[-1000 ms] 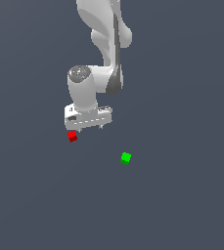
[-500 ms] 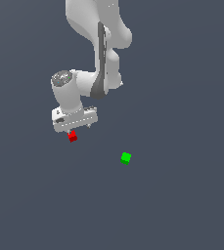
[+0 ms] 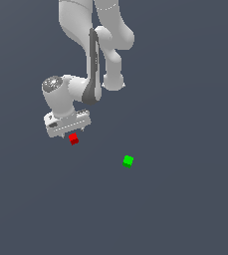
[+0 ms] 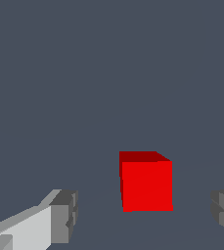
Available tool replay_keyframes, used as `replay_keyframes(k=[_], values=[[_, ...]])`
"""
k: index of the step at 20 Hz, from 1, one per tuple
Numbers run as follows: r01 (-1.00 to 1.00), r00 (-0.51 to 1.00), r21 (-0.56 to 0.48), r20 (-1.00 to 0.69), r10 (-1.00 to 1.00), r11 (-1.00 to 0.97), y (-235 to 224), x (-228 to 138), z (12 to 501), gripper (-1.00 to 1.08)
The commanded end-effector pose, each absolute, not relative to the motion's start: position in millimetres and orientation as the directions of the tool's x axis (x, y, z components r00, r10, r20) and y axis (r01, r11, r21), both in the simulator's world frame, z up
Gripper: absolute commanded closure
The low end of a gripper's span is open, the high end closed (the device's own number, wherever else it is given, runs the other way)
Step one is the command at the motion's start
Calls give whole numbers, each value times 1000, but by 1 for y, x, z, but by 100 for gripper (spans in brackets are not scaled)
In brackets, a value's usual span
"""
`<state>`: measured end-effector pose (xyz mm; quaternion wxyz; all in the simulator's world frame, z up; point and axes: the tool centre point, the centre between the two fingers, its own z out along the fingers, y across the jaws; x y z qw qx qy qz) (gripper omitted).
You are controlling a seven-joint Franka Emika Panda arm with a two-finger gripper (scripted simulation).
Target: Stack the red cube on top of the green cube.
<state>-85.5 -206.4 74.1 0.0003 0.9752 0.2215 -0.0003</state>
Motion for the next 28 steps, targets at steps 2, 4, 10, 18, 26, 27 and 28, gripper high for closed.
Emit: replay_keyframes(k=[2,4,10,18,26,27,28], values=[[446,895,0,0,446,-895,-214,-85,71,-92],[450,893,0,0,450,-893,-216,-85,70,-92],[448,894,0,0,448,-894,-216,-85,67,-92],[450,893,0,0,450,-893,-216,-86,34,-92],[450,893,0,0,450,-893,-216,-85,20,108],[450,893,0,0,450,-893,-216,-85,20,108],[450,893,0,0,450,-893,-216,-85,20,108]])
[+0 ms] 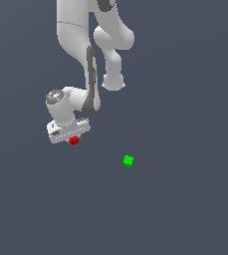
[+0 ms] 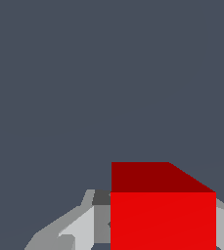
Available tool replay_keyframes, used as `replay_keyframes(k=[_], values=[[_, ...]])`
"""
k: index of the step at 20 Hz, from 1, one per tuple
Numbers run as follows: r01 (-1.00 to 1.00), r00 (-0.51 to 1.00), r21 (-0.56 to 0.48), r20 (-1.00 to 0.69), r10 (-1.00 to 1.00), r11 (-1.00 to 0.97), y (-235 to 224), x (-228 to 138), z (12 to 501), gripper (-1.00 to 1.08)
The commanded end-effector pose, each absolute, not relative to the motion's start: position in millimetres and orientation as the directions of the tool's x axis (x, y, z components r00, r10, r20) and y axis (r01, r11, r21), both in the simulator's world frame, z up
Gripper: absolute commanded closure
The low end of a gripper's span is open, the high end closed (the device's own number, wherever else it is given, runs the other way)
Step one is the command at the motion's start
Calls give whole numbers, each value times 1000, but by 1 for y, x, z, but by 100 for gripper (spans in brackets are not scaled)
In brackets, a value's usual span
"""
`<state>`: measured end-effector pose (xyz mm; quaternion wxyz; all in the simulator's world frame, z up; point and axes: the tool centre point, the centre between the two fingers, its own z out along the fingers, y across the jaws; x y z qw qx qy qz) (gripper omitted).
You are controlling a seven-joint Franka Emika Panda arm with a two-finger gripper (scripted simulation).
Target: Stack the red cube on top of the green cube.
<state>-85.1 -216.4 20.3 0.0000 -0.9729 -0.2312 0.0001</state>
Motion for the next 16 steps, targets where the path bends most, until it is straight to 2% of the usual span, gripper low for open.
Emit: replay_keyframes(k=[1,16], values=[[450,893,0,0,450,-893,-216,-85,20,108],[450,893,0,0,450,-893,-216,-85,38,108]])
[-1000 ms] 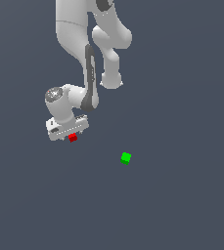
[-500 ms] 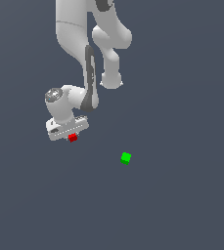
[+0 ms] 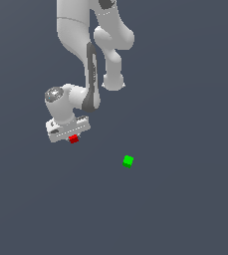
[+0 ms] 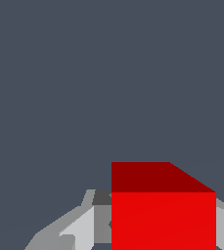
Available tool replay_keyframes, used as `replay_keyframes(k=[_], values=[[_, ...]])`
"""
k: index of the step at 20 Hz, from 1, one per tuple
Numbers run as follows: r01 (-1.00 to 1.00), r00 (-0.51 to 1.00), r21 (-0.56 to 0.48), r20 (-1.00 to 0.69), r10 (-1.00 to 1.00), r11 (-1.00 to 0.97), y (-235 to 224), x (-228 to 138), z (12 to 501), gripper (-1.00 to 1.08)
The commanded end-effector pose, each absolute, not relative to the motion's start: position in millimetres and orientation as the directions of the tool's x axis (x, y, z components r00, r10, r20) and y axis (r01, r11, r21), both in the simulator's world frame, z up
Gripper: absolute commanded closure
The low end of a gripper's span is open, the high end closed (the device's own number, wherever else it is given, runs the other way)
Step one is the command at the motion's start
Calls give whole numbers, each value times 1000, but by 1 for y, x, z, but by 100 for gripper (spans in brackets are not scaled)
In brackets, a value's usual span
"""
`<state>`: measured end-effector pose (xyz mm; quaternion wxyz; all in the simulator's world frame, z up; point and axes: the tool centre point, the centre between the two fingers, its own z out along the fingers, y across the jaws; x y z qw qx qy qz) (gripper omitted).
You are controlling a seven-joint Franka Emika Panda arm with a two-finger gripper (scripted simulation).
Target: Stack the red cube on top of the green cube.
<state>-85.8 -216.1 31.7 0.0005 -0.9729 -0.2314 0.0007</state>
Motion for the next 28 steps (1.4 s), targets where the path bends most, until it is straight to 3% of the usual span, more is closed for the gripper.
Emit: replay_keyframes(k=[1,14,28], values=[[450,893,0,0,450,-893,-216,-86,42,108],[450,893,0,0,450,-893,-216,-86,115,108],[450,893,0,0,450,-893,-190,-75,113,108]])
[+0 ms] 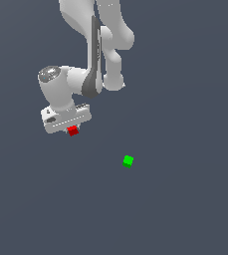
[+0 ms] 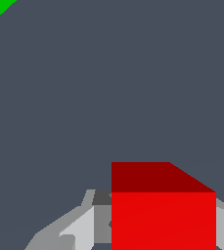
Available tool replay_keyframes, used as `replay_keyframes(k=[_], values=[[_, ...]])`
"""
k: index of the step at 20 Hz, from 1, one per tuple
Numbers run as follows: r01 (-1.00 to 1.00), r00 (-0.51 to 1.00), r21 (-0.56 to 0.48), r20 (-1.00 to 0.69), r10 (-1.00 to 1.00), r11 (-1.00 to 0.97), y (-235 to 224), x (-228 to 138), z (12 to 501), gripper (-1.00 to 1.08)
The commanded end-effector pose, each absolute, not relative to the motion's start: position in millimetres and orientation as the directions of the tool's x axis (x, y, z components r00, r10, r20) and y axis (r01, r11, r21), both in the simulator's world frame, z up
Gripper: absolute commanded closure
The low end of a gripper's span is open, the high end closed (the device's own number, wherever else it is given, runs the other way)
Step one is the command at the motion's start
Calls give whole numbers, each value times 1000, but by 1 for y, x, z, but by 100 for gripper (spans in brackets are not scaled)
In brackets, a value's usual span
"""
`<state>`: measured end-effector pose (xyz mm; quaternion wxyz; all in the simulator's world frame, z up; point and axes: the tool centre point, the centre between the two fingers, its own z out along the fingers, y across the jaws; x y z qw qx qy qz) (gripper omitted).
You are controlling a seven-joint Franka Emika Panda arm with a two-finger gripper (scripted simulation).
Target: Stack the red cube on top of the green cube.
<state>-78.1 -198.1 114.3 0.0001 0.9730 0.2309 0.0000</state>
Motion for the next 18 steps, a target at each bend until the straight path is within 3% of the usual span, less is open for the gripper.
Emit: replay_keyframes(k=[1,18], values=[[450,893,0,0,450,-893,-185,-72,112,108],[450,893,0,1,450,-893,-15,2,79,108]])
